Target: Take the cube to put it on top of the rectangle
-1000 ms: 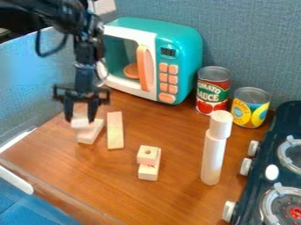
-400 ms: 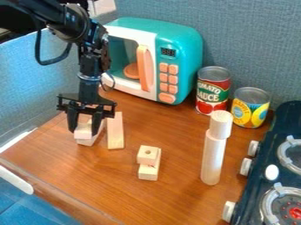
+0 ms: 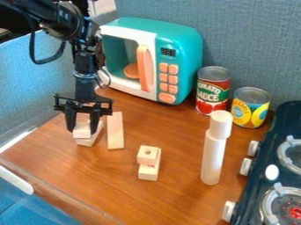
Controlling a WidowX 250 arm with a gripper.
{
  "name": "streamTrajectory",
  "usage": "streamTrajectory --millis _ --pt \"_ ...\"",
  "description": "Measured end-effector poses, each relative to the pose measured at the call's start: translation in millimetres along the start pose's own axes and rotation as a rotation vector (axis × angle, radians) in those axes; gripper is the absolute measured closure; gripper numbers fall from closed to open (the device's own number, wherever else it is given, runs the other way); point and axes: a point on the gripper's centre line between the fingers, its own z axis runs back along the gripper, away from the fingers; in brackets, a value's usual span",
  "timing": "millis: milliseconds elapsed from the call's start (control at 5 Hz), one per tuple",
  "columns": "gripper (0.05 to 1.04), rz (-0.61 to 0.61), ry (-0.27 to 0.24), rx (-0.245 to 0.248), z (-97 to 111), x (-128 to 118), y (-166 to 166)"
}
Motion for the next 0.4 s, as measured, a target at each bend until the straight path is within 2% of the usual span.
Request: streamTrajectory --millis 400 --pt "0.525 0.014 -0.026 -0.03 10.6 12.1 4.9"
